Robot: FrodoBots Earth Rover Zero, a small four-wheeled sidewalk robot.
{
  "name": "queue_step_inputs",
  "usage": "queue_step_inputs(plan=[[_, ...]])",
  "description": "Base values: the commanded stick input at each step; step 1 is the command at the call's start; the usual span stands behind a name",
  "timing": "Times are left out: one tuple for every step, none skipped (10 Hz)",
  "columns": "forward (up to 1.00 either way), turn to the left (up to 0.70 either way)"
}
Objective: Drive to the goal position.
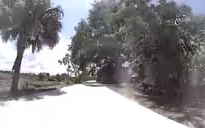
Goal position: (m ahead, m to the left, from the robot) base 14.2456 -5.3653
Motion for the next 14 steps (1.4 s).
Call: queue_step_inputs(plan=[[0.85, 0.0], [0.85, 0.0], [0.85, 0.0], [0.85, 0.0], [0.85, 0.0], [0.85, 0.0], [0.85, 0.0], [0.85, 0.0], [0.85, 0.0], [0.85, 0.0], [0.85, 0.0], [0.85, 0.0], [0.85, 0.0], [0.85, 0.0]])
